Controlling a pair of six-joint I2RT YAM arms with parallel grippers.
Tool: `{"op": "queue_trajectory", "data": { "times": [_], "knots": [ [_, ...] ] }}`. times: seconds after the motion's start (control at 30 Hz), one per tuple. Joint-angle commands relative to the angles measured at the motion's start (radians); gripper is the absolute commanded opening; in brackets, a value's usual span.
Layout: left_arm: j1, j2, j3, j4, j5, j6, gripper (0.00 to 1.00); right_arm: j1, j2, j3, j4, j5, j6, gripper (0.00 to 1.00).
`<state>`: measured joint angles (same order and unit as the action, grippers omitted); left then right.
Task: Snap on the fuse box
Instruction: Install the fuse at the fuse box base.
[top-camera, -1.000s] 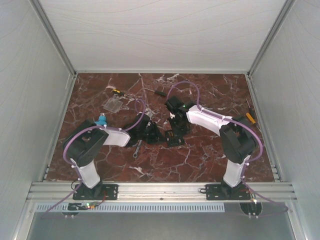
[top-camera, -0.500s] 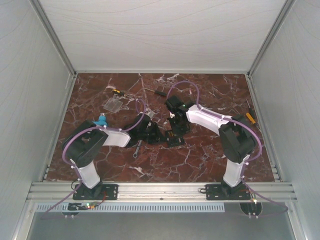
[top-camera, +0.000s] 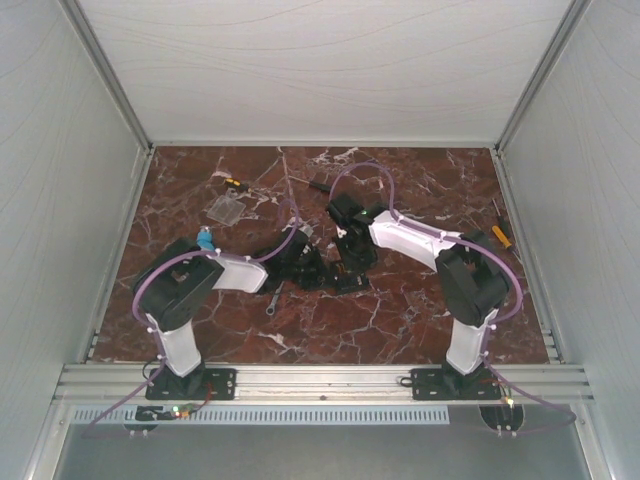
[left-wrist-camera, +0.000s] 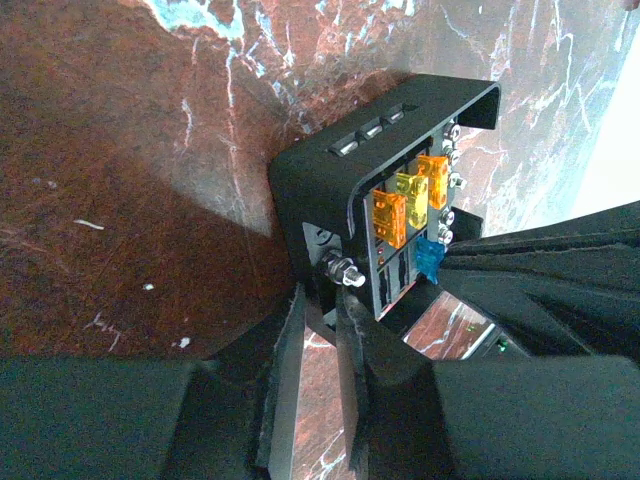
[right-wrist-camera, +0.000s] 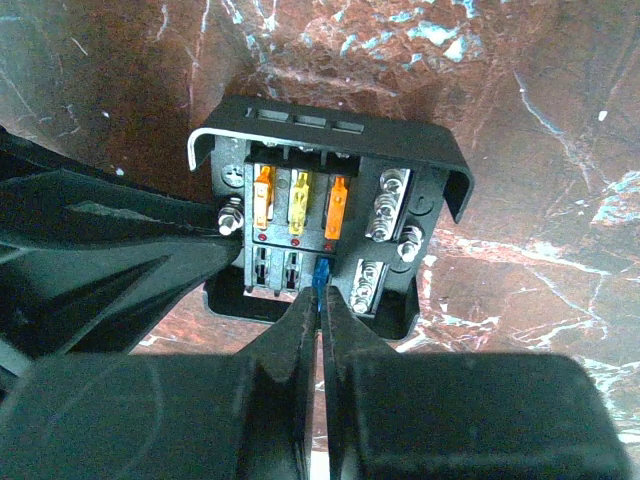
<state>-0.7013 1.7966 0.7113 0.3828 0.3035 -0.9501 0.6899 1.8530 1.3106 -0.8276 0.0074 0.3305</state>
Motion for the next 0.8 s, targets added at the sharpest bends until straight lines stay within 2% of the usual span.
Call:
{"op": "queue_trajectory", "data": {
  "times": [0.0, 0.3, 0.63, 0.77],
  "knots": [
    [-0.007, 0.042, 0.029, -0.042, -0.019, -0.011, 0.17, 0.022, 0.133, -0.126, -0.083, 0.047, -0.016, 0.00],
    [-0.009, 0.045, 0.022, -0.038, -0.022, -0.018, 0.15, 0.015, 0.219, -0.144, -0.065, 0.121, -0.034, 0.00],
    [-0.009, 0.033, 0.020, -0.028, -0.015, -0.013, 0.15, 0.036, -0.046, -0.023, 0.012, 0.004, -0.056, 0.00],
    [-0.008, 0.013, 0.016, -0.014, -0.015, -0.013, 0.16, 0.035, -0.178, -0.051, 0.062, -0.010, -0.048, 0.16]
  ]
}}
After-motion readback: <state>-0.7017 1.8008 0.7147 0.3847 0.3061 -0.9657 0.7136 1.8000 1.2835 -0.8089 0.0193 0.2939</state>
